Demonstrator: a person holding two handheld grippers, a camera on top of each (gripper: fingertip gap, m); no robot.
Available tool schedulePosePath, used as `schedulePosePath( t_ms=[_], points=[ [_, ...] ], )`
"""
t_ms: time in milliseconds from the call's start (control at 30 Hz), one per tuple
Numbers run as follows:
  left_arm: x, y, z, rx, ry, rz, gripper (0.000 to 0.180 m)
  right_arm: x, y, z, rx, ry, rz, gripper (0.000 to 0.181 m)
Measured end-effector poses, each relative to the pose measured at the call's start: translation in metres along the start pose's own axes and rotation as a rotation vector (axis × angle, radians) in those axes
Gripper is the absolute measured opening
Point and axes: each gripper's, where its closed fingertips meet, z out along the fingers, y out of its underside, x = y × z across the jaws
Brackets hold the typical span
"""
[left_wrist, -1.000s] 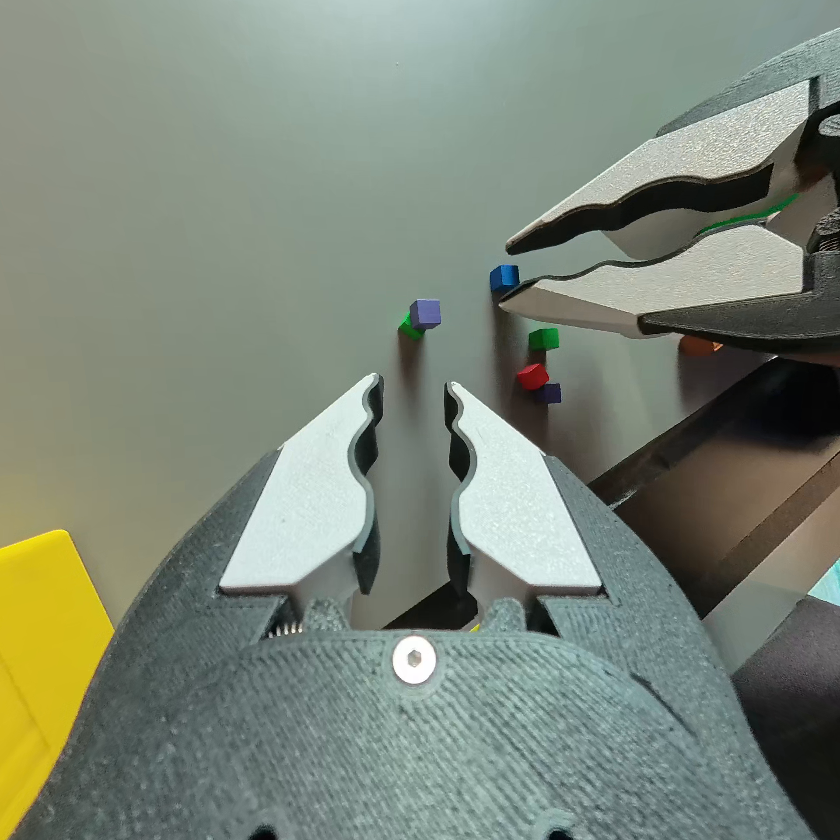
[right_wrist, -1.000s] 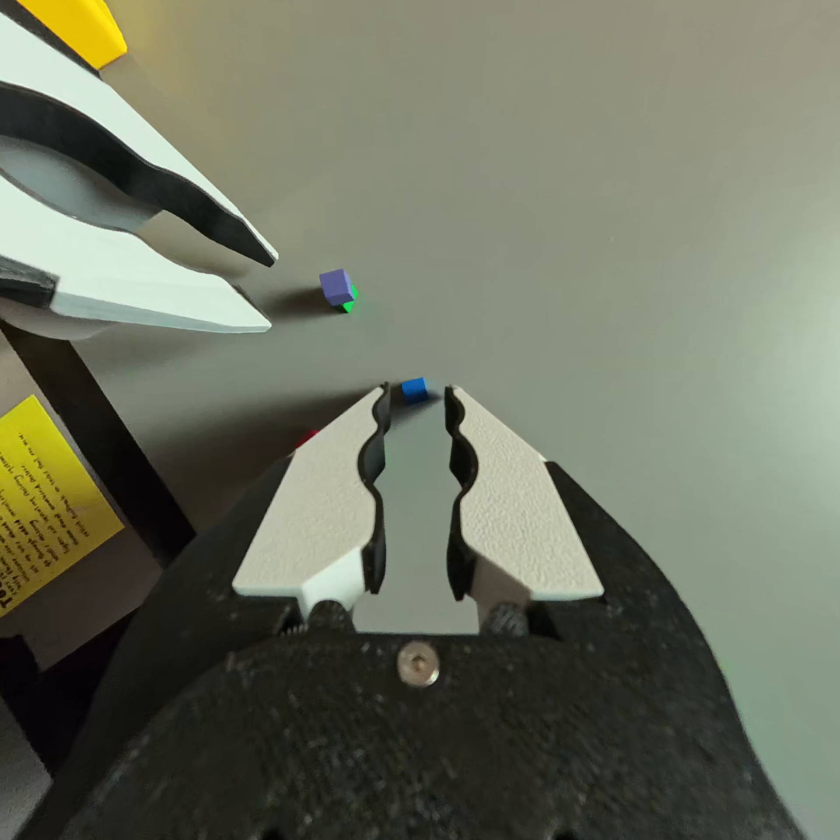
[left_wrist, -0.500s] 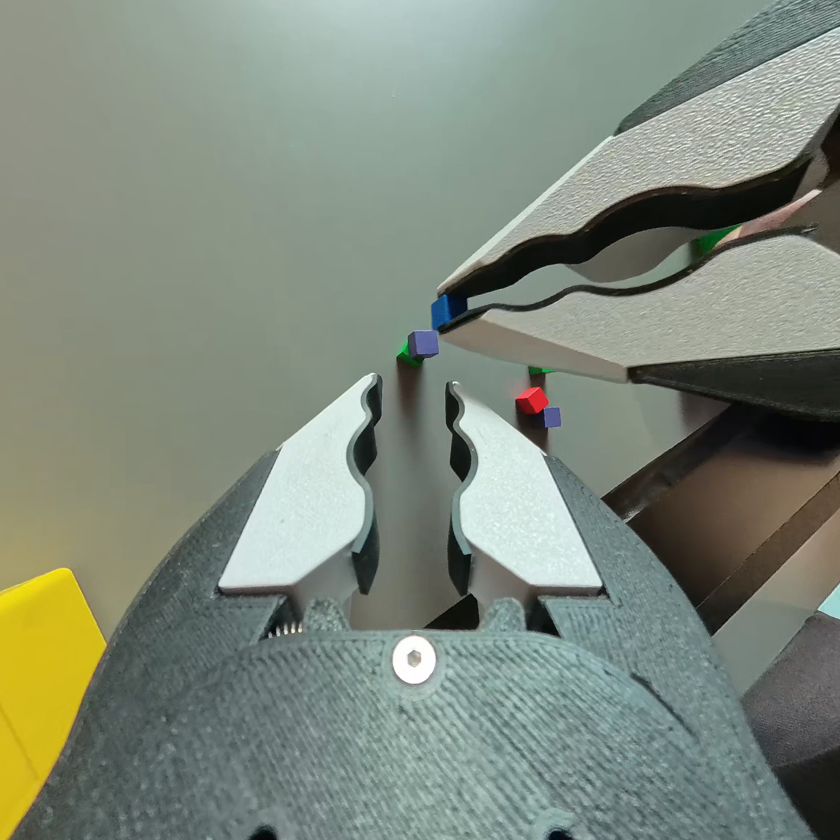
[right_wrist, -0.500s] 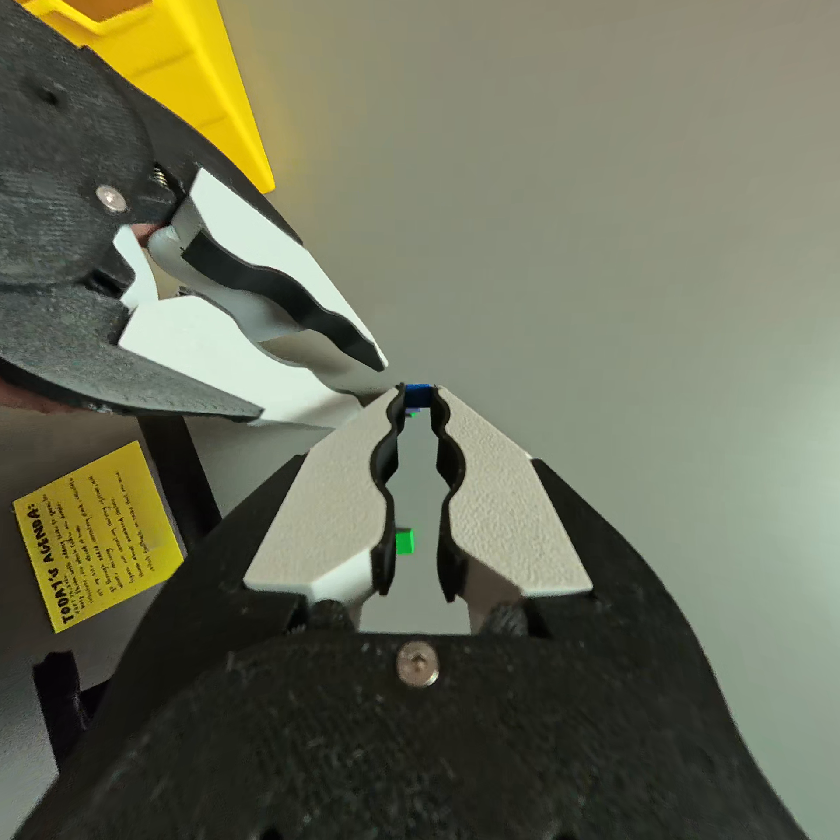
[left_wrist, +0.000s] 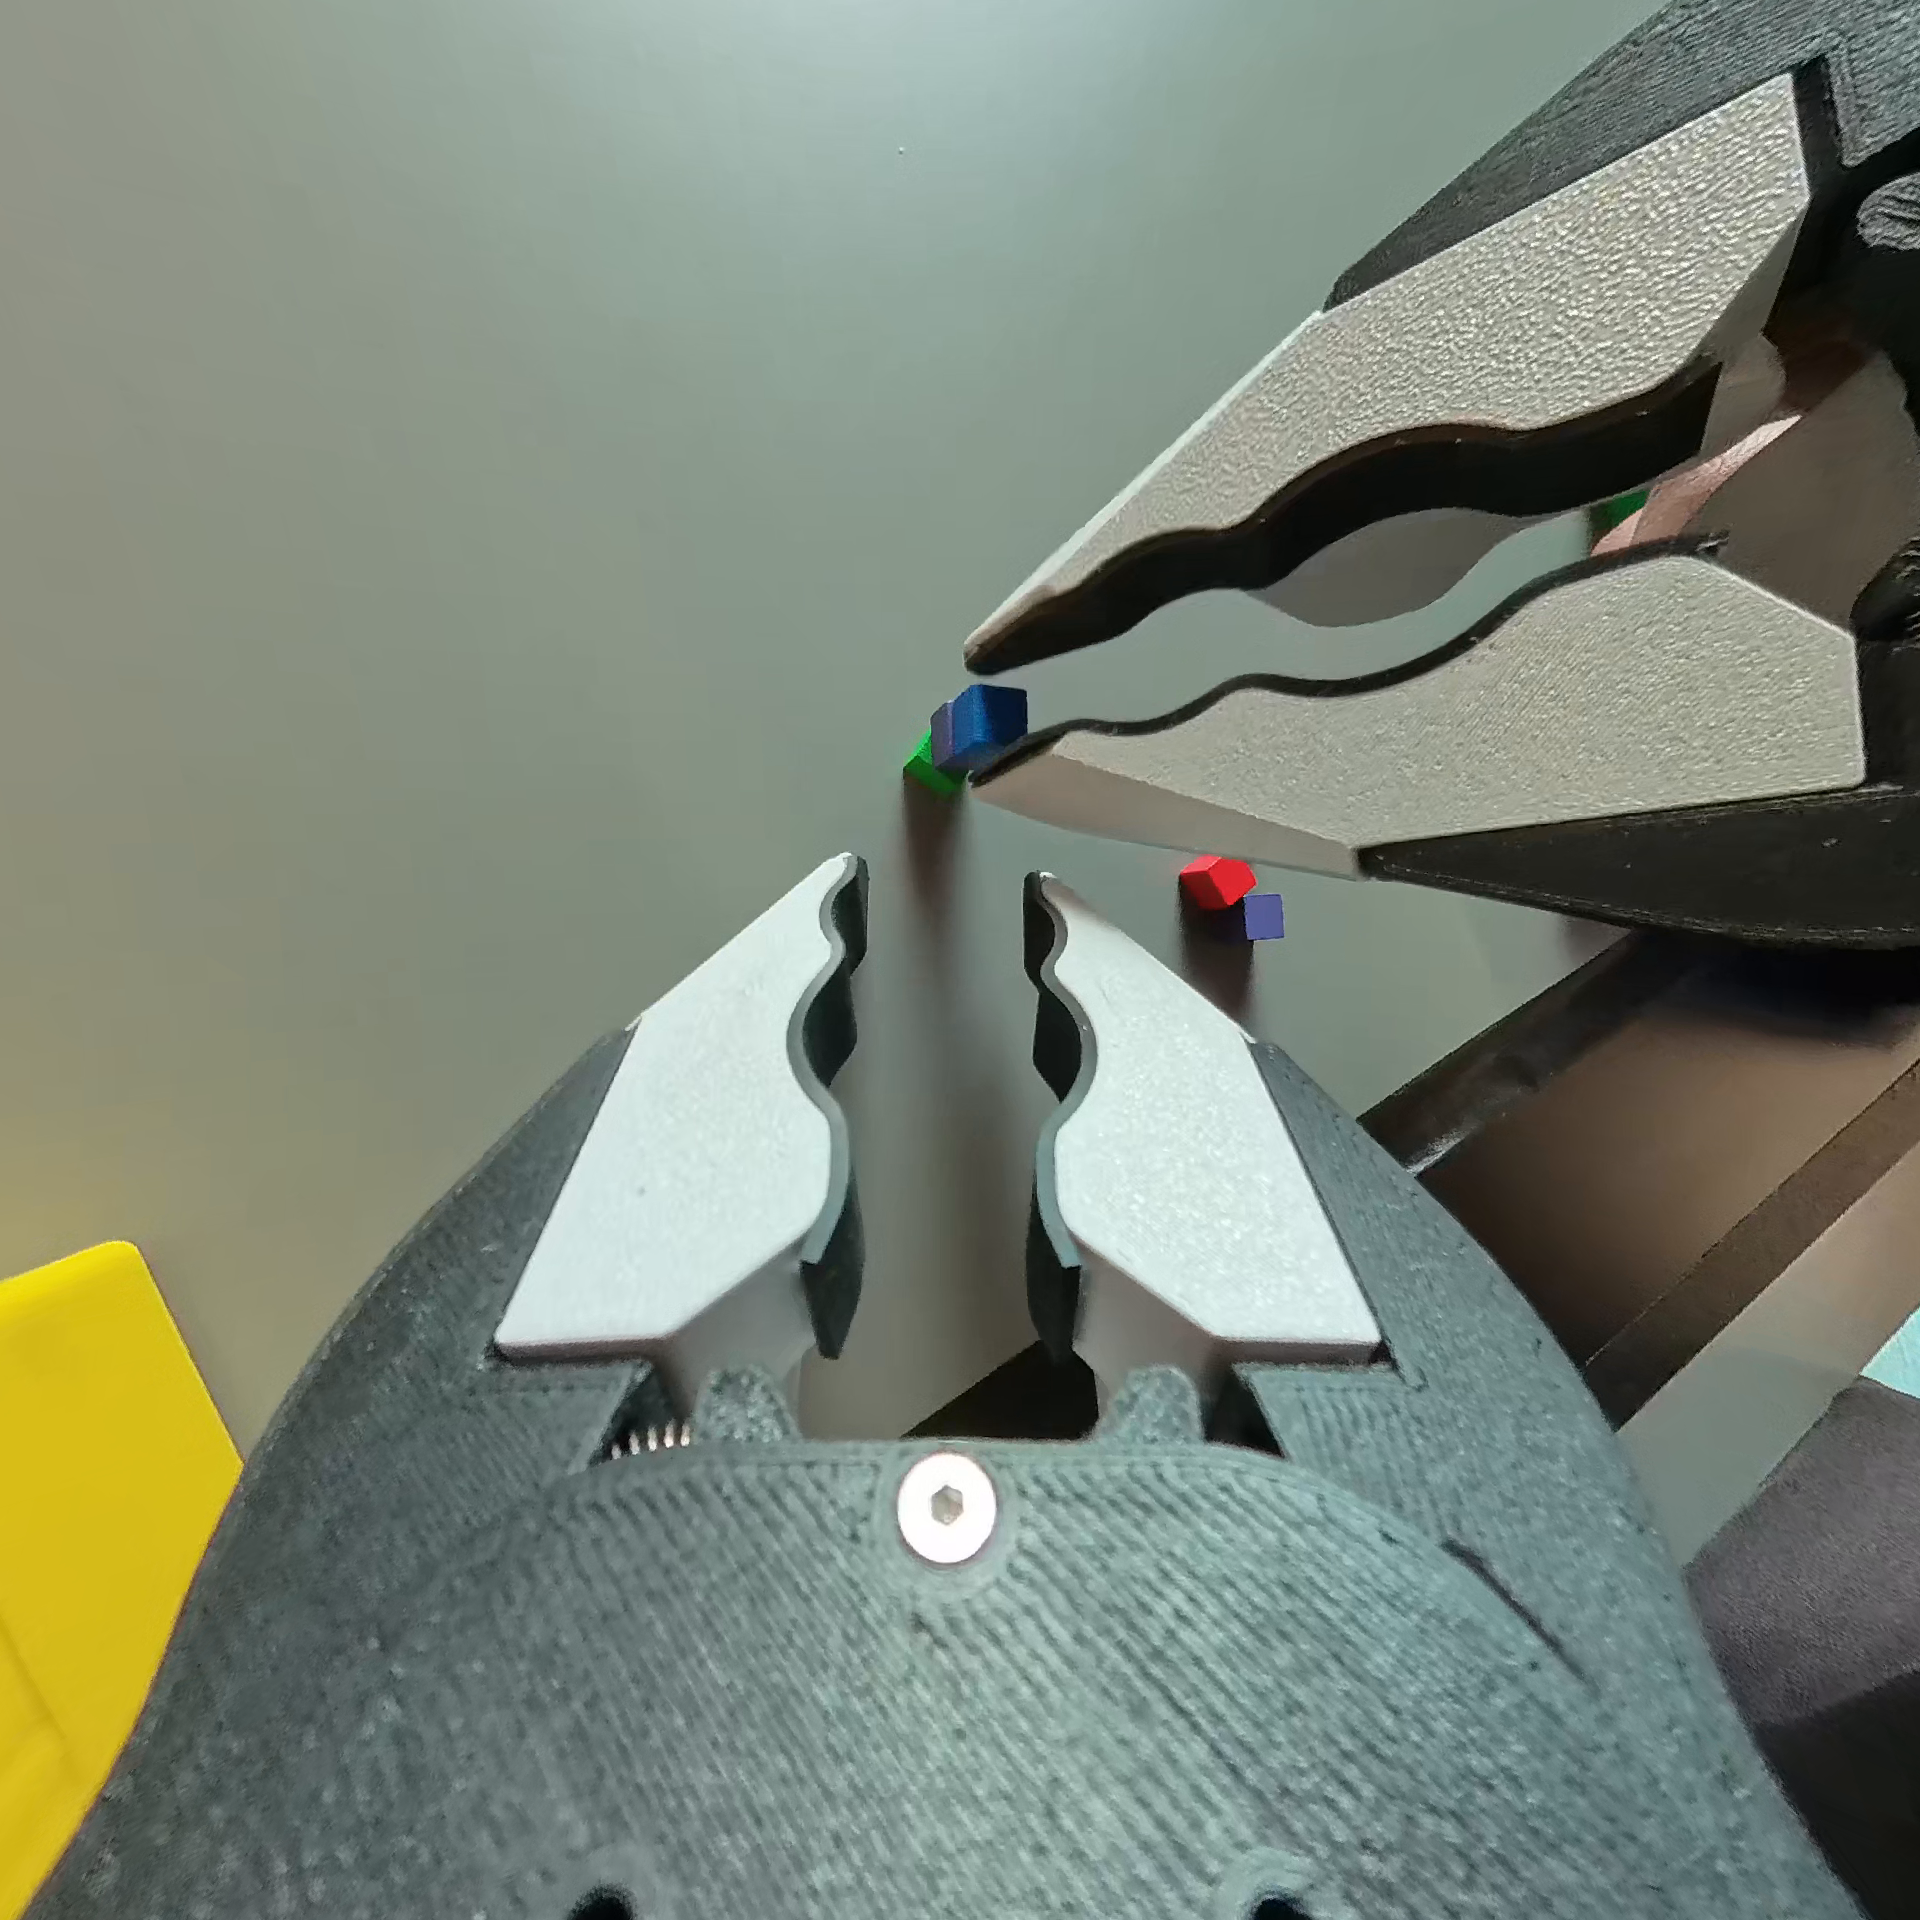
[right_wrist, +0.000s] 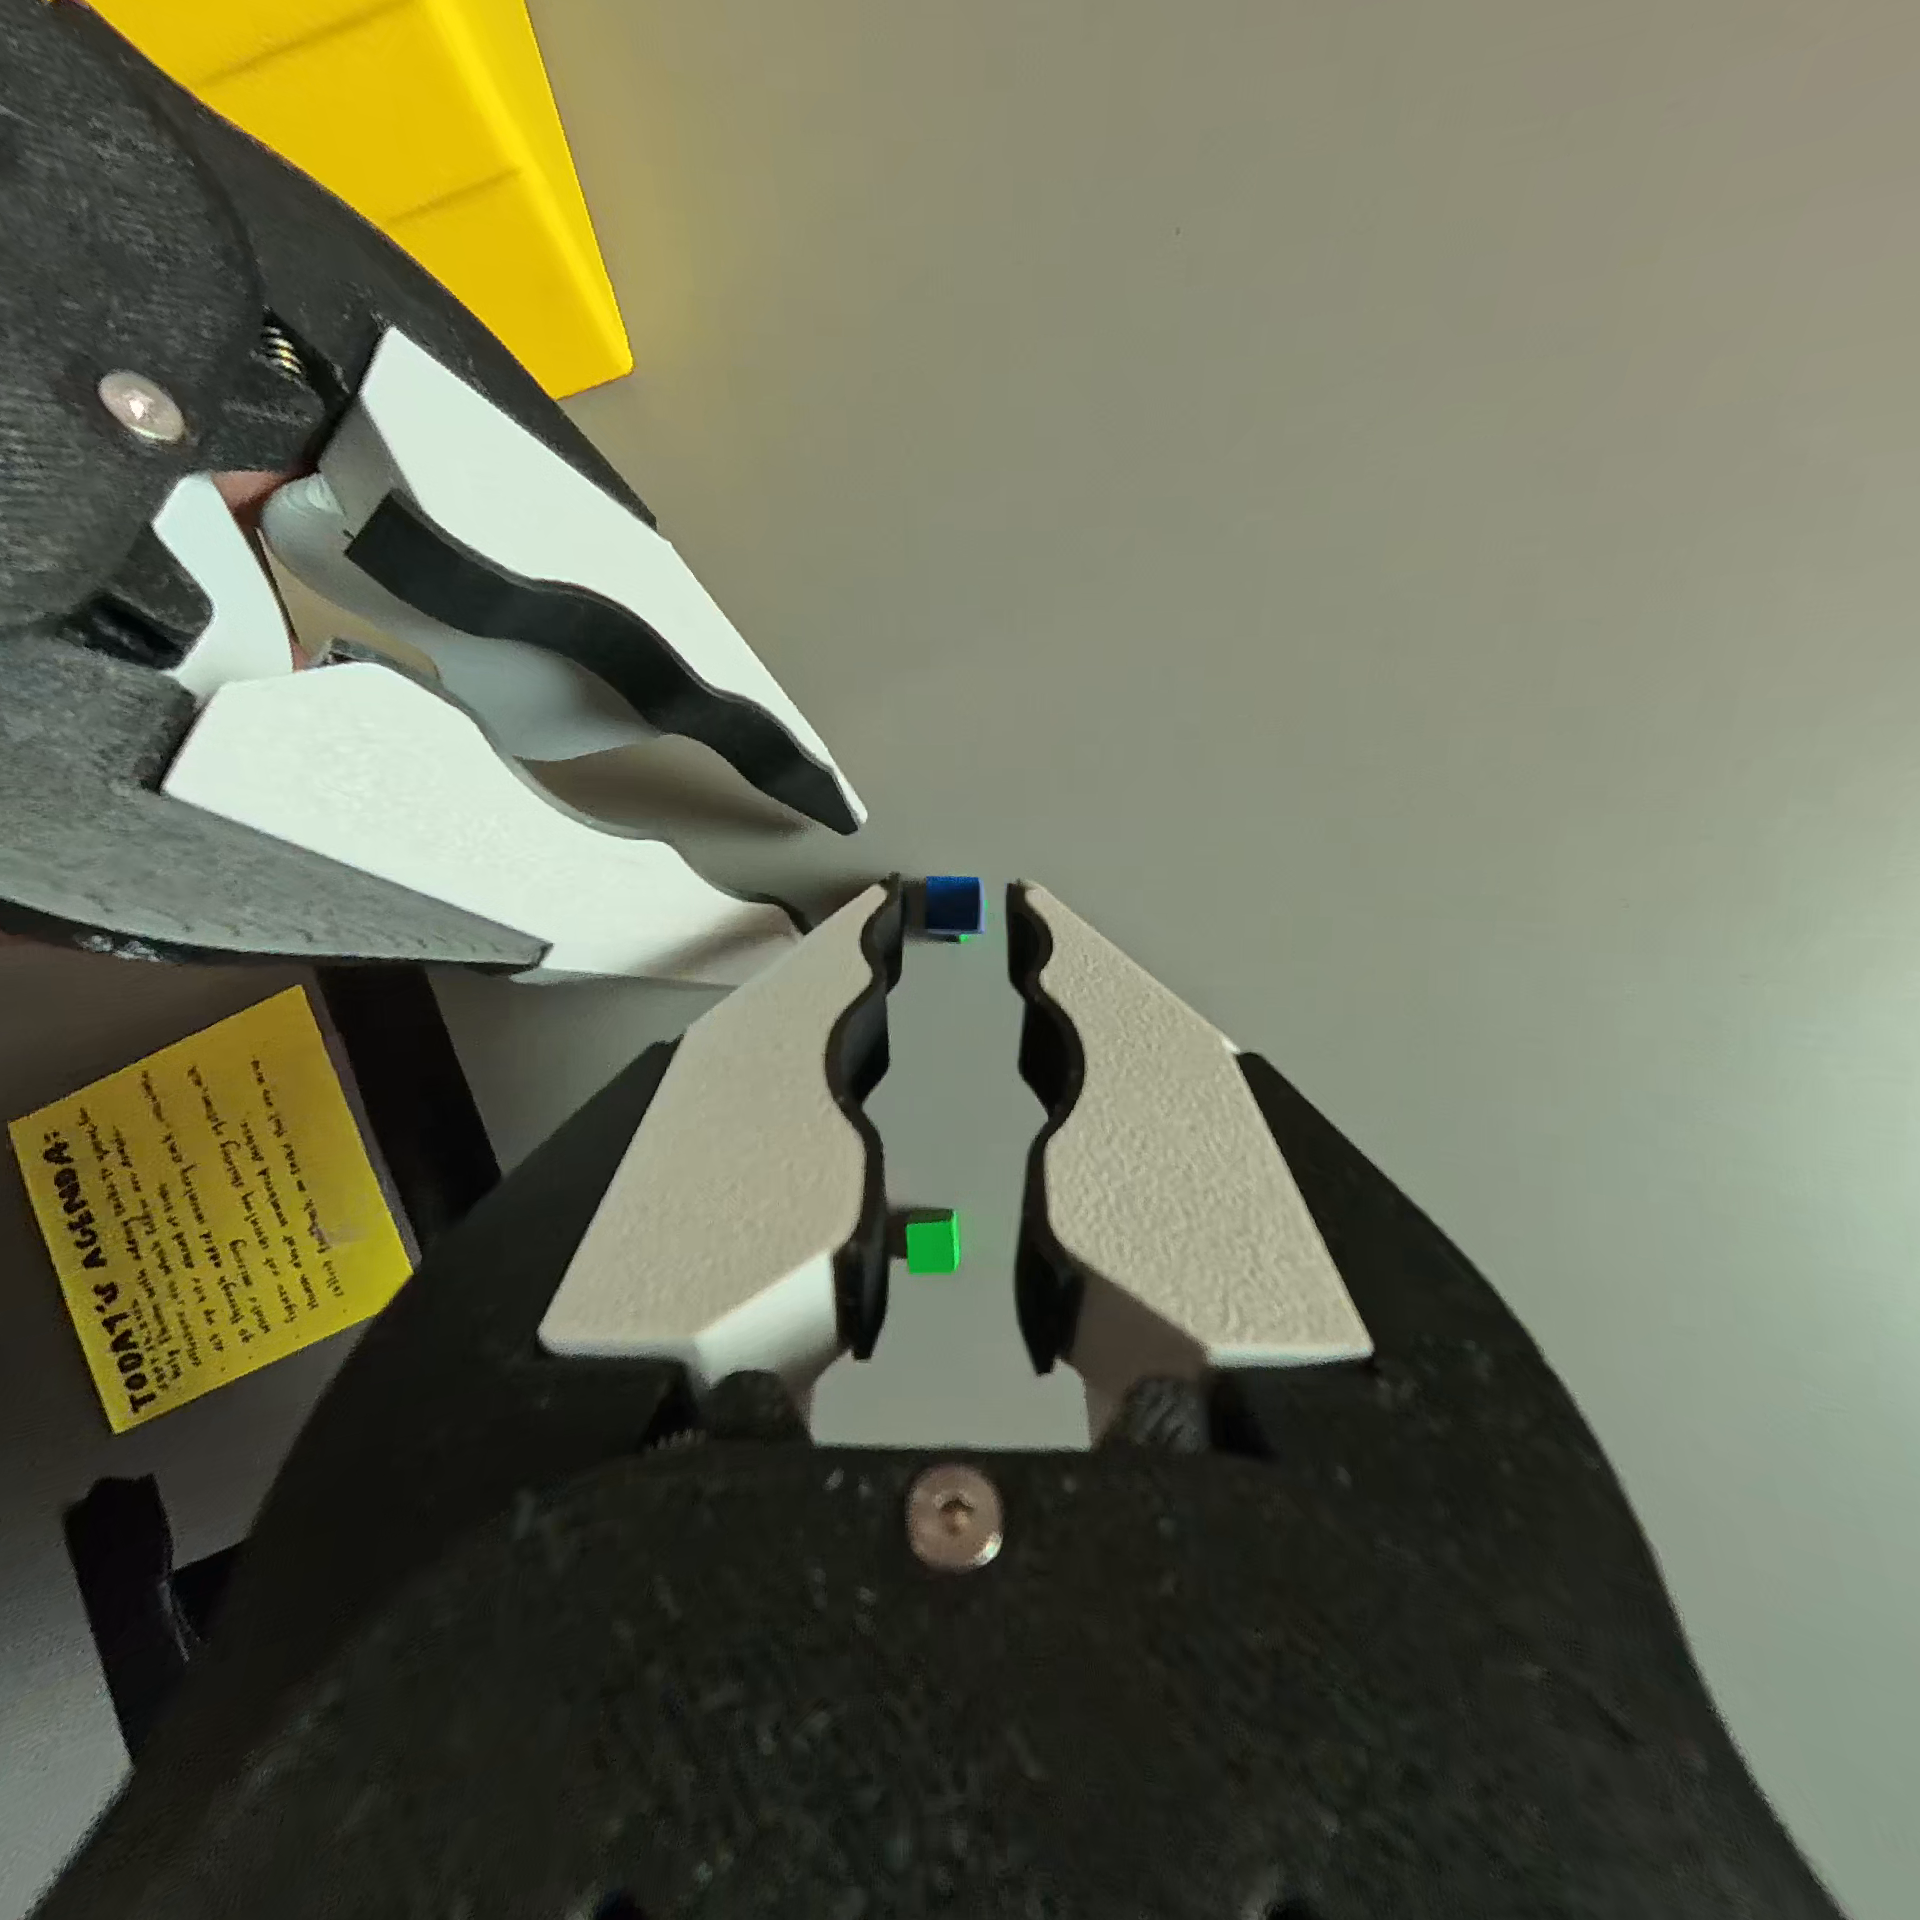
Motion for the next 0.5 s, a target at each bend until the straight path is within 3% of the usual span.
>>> schedulePosePath(
  t_ms=[233,500],
  points=[
    [-0.006,-0.007,-0.01,0.017,-0.028,-0.053,0.033,0.01,0.012,-0.024,0.026,0.051,0.074,0.021],
    [-0.013,-0.078,-0.035,0.188,-0.039,-0.1,0.034,0.006,0.065,-0.045,-0.034,0.117,0.185,0.02]
  ],
)
